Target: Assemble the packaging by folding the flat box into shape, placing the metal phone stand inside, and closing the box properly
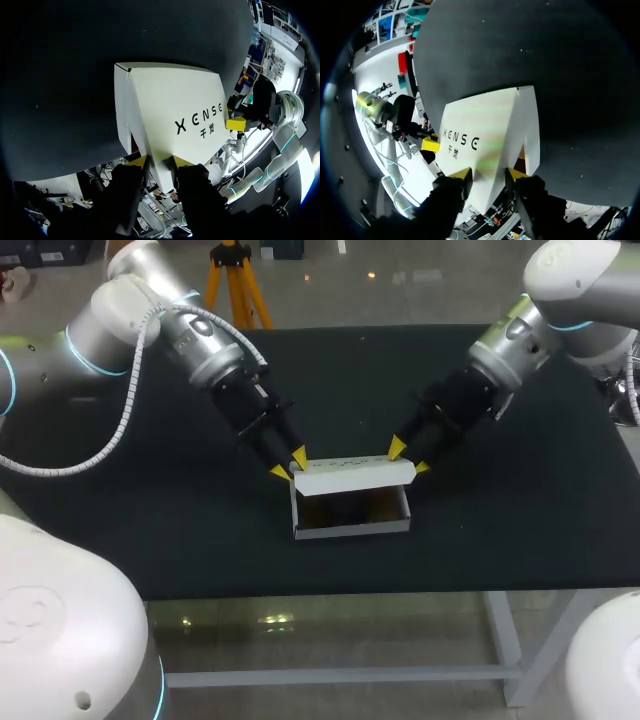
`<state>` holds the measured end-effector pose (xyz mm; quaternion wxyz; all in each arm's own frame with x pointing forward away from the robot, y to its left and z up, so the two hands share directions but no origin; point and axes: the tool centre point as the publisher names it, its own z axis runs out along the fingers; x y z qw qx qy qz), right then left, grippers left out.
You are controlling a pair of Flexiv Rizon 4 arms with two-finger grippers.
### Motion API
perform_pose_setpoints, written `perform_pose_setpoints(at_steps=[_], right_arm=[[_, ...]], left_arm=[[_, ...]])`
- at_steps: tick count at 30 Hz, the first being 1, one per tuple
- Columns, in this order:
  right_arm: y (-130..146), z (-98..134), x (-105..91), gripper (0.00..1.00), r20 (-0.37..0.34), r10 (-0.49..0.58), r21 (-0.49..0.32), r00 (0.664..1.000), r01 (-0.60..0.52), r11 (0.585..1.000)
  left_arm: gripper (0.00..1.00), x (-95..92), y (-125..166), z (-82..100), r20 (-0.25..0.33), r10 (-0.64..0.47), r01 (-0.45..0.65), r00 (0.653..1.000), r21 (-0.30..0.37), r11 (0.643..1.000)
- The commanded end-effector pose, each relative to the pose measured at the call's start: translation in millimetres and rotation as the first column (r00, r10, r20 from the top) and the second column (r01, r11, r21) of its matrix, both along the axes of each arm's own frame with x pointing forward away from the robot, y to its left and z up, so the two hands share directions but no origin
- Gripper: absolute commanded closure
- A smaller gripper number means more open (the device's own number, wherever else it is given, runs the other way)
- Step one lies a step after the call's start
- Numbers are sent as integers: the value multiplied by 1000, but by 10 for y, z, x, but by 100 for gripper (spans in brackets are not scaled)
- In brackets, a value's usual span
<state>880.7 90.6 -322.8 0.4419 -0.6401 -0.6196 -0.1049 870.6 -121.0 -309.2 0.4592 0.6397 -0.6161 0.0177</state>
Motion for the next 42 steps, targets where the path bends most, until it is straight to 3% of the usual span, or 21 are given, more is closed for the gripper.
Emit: perform_pose_setpoints(at_steps=[1, 21, 42], right_arm=[[57, -4, 30, 53, -22, 13, 9, 1000, -13, 1000], [47, 10, 67, 53, -57, 16, 29, 998, -15, 999], [111, 18, 164, 54, -74, 22, 31, 997, -20, 999]], left_arm=[[70, 49, -51, -40, -34, -20, 20, 999, -9, 1000], [73, 108, -67, 50, -93, -27, 24, 995, -31, 999], [76, 136, -100, 45, -99, 50, -58, 994, -77, 995]])
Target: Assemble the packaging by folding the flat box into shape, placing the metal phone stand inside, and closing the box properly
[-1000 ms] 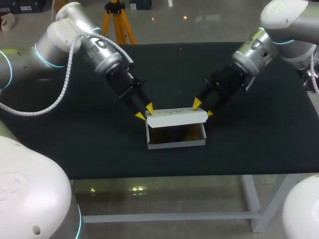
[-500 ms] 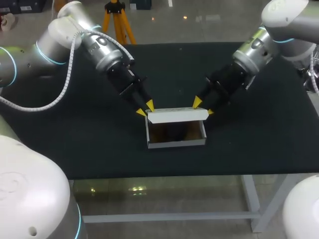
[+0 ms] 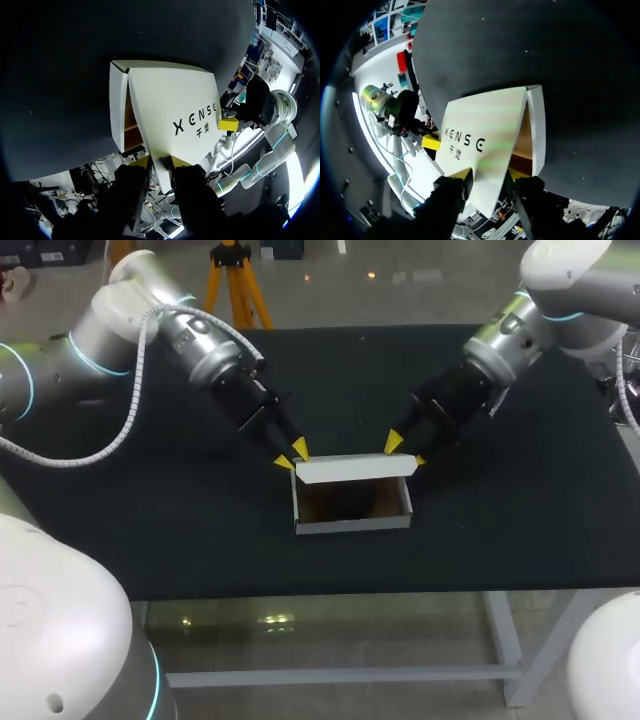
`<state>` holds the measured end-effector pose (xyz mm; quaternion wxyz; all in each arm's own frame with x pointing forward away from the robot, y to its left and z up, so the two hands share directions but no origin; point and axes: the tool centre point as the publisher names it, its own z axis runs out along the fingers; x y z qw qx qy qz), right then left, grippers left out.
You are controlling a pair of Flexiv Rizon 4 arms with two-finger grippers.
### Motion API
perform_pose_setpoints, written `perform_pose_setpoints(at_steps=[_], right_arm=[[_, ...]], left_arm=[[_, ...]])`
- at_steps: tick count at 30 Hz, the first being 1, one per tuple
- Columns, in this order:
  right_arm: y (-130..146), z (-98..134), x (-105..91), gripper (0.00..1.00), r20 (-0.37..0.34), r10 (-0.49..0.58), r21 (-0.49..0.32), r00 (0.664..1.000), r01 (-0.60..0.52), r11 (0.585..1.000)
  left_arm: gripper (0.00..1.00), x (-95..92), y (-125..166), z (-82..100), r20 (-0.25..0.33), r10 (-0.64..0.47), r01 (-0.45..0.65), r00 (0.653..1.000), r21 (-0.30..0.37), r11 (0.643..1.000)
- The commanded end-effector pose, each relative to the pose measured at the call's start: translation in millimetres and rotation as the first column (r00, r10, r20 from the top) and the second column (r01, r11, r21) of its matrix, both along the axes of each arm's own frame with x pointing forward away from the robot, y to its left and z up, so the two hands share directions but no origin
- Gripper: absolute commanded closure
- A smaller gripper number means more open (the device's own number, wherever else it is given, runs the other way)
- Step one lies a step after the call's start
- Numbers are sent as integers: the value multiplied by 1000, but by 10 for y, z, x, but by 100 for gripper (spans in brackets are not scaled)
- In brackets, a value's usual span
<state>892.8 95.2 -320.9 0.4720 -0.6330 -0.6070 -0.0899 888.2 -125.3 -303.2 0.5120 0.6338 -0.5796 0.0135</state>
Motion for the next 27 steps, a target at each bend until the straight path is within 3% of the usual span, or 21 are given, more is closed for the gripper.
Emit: perform_pose_setpoints(at_steps=[1, 18, 27], right_arm=[[67, 2, 43, 54, -8, 8, 2, 1000, -8, 1000], [89, -20, 35, 55, -10, 12, 3, 1000, -12, 1000], [87, -37, 10, 55, -14, 15, 1, 1000, -15, 1000]], left_arm=[[75, -41, -60, -17, 8, 31, -31, 999, -16, 999], [73, -75, -63, -19, 38, 126, -125, 991, -37, 991], [75, -80, -25, -36, 49, 185, -181, 981, -79, 980]])
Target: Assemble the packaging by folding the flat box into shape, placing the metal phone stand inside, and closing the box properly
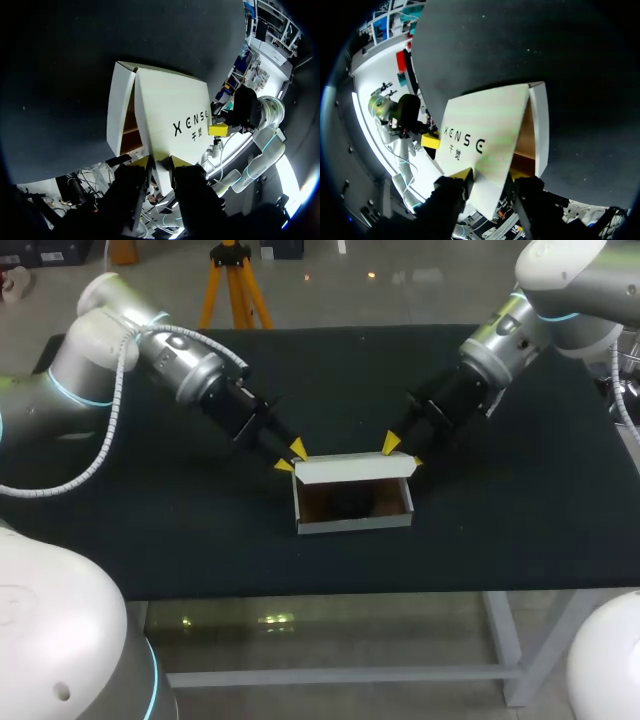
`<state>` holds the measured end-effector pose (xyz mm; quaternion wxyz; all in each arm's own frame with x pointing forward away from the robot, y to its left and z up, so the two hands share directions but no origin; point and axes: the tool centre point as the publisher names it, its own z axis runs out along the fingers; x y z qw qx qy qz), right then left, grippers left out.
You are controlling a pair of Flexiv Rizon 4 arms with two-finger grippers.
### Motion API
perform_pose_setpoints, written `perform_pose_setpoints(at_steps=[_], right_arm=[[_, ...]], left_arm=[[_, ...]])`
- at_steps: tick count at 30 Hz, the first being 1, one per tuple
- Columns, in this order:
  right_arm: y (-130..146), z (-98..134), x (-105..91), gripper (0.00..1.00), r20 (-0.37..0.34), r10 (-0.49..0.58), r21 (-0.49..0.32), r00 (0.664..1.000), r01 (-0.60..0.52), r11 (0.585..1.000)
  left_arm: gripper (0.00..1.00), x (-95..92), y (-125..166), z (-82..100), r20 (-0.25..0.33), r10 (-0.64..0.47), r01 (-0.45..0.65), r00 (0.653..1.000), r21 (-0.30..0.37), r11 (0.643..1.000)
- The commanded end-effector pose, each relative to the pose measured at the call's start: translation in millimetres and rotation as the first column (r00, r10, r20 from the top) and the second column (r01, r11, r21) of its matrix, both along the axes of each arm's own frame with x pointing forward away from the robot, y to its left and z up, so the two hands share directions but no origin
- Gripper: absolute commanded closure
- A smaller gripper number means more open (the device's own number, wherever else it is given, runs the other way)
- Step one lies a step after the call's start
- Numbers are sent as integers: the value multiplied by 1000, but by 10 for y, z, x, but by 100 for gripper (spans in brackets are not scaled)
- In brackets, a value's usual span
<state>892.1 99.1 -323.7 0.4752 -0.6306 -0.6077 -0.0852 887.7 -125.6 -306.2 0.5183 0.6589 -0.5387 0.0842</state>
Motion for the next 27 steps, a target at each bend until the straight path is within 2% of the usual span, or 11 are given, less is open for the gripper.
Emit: perform_pose_setpoints(at_steps=[1, 6, 13, 21, 27], right_arm=[[46, -7, 15, 55, -5, 5, -1, 1000, -5, 1000], [48, 3, -1, 55, -2, 4, -2, 1000, -5, 1000], [58, -5, -23, 55, 0, 6, -7, 1000, -6, 1000], [70, 4, -28, 55, 4, 8, -11, 1000, -8, 1000], [83, 0, -29, 55, 5, 8, -15, 1000, -8, 1000]], left_arm=[[75, -75, -23, -6, 16, 33, -33, 999, -14, 999], [74, -74, -29, 3, 15, 46, -46, 999, -29, 999], [67, -82, -22, 6, 9, 69, -69, 998, -45, 997], [62, -54, -77, 12, -13, 29, -29, 1000, -45, 999], [62, -22, -115, -6, -26, 18, -20, 999, -45, 999]])
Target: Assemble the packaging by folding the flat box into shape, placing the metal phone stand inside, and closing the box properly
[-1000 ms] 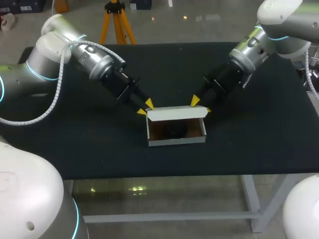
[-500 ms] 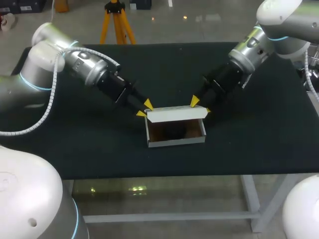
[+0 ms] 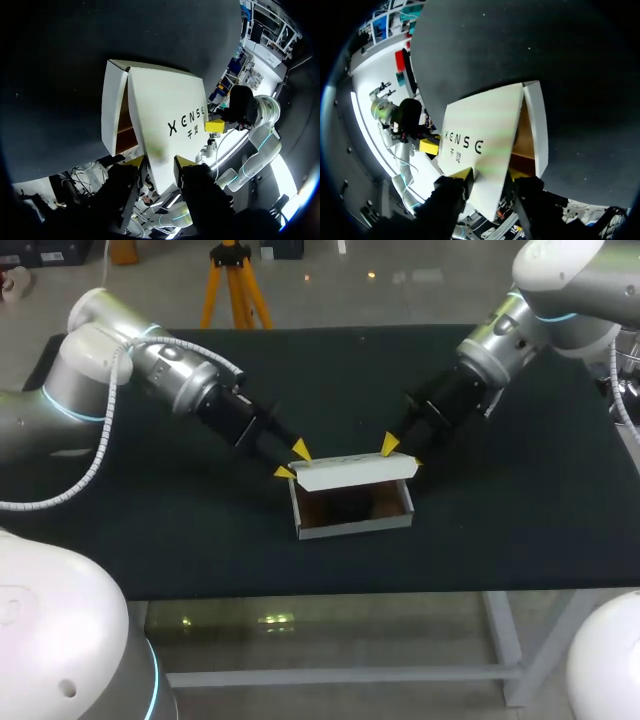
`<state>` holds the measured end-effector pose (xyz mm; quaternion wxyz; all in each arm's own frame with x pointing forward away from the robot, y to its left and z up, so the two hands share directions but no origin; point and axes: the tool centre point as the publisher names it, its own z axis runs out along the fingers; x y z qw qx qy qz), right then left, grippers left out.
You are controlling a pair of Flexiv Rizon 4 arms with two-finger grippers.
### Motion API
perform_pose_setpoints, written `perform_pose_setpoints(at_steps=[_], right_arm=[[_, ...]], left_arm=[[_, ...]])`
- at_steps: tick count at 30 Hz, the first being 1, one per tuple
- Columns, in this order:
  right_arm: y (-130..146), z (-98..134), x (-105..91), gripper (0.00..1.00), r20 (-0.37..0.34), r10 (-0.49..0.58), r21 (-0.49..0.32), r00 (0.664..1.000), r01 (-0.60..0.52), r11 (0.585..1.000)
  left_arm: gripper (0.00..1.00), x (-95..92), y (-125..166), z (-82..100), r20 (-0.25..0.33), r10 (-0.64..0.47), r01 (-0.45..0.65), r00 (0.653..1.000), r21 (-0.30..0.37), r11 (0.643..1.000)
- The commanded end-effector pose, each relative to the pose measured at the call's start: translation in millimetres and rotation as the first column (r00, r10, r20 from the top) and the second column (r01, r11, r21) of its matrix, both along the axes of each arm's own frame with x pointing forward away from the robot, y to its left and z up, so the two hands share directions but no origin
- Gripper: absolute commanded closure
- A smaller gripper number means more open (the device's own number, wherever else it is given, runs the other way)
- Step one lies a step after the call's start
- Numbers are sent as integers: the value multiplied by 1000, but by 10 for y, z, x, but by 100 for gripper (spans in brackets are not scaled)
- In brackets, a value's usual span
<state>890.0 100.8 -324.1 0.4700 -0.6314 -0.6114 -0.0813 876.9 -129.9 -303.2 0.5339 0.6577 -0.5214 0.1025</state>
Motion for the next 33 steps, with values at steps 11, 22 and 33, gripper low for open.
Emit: perform_pose_setpoints(at_steps=[11, 22, 33], right_arm=[[67, -15, -18, 55, 1, 3, -5, 1000, -3, 1000], [2, -104, -63, 55, -2, 6, -5, 1000, -6, 1000], [-58, -146, -104, 53, 1, 20, -28, 1000, -20, 999]], left_arm=[[69, 126, -70, -67, -16, -8, 8, 1000, 12, 1000], [73, 33, -49, -132, 8, -10, 10, 1000, 27, 1000], [69, -23, 11, -150, 34, -7, 5, 999, 41, 999]])
